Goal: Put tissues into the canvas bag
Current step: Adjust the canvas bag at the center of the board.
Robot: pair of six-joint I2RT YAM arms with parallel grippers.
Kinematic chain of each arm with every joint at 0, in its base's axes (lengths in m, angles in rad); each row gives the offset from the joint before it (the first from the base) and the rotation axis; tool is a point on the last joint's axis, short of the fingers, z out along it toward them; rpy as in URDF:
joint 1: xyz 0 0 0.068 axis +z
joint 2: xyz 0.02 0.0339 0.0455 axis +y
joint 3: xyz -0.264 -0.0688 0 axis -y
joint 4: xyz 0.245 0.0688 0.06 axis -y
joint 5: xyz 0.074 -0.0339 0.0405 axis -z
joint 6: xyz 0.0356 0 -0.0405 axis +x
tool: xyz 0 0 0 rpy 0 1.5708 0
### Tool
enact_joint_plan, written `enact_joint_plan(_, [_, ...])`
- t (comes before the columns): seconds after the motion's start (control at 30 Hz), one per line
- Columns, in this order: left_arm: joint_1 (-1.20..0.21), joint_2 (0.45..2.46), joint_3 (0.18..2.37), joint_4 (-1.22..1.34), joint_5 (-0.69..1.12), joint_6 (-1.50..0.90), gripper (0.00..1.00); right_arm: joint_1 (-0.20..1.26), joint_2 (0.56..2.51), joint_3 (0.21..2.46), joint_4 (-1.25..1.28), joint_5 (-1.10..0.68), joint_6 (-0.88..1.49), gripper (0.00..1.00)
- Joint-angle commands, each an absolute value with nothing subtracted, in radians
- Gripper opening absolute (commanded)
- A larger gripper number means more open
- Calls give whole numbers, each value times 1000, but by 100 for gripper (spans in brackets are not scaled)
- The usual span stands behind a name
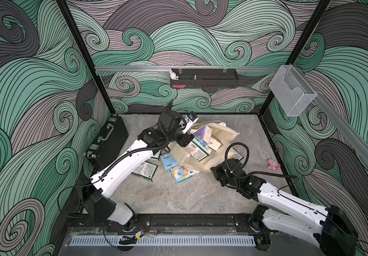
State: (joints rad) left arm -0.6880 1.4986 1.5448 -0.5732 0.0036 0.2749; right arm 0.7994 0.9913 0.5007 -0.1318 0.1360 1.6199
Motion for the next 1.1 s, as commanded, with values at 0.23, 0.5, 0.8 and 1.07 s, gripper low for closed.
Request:
enact_joint_plan(0.23, [-687, 1586, 1700, -705, 83, 372, 0, 853, 1044, 509, -162, 116, 1380, 16])
enact_joint_plan(0.5, [-687, 1329, 1359, -375, 230, 485, 0, 854, 853, 726, -465, 74, 516, 65])
enact_joint_plan(0.8, [-687, 1230, 1233, -272, 266, 492, 0, 851, 810, 931, -604, -253, 91, 81])
enact_joint_plan(1.07, [-688, 1230, 1219, -247, 224, 454, 0, 851, 1112, 1054, -618, -71, -33, 98])
